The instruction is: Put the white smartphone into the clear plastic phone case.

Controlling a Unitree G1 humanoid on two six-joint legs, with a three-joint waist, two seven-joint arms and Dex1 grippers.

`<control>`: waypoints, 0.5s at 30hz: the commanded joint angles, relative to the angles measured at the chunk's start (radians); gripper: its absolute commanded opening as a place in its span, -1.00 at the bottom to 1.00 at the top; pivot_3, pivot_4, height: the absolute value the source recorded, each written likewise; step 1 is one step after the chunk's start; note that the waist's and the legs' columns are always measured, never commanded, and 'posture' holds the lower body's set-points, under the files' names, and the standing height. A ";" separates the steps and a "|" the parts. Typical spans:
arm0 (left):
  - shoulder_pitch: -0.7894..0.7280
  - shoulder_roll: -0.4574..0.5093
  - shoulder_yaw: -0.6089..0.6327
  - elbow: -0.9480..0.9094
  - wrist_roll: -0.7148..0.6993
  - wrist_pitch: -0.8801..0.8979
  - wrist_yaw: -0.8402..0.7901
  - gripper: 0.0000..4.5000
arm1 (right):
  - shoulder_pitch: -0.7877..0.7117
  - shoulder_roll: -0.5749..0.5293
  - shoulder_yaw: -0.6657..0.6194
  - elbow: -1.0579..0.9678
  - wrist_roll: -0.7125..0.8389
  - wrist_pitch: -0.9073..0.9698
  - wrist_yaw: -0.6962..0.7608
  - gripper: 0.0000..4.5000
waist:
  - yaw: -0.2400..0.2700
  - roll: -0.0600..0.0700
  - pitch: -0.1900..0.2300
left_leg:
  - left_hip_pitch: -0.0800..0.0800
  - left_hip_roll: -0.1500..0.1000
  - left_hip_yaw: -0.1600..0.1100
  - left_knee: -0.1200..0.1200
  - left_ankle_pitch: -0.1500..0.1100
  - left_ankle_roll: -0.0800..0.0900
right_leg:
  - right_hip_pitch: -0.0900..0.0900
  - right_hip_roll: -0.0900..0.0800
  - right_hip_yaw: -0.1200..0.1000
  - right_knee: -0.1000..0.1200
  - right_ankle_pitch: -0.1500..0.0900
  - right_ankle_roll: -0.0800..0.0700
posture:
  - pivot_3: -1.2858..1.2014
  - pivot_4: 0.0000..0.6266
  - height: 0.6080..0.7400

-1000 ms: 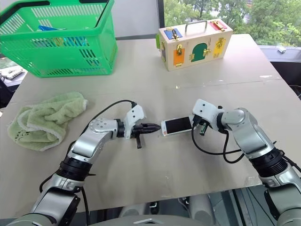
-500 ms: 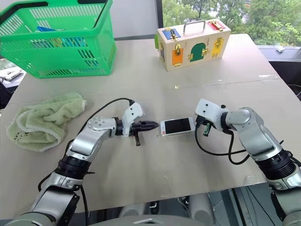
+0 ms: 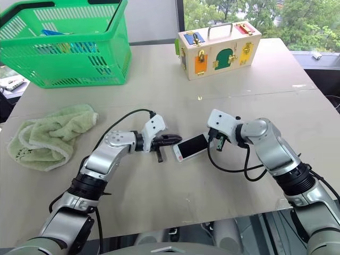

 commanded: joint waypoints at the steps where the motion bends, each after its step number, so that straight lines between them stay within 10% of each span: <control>1: -0.005 -0.001 0.008 -0.010 -0.004 -0.013 0.008 -0.98 | 0.003 -0.011 -0.015 -0.048 0.016 -0.002 0.012 -1.00 | 0.000 0.000 0.000 | 0.000 0.000 0.000 0.000 0.000 0.000 | 0.000 0.000 0.000 0.000 0.000 0.000 | 0.03 -0.52 1.00; 15: 0.120 0.193 0.095 -0.204 -0.151 0.145 -0.121 -0.98 | 0.037 -0.061 -0.049 -0.077 0.038 0.015 -0.005 -1.00 | 0.001 0.000 0.000 | 0.000 0.000 0.000 0.000 0.000 0.000 | 0.000 0.000 0.000 0.001 0.000 0.000 | 0.03 -0.52 1.00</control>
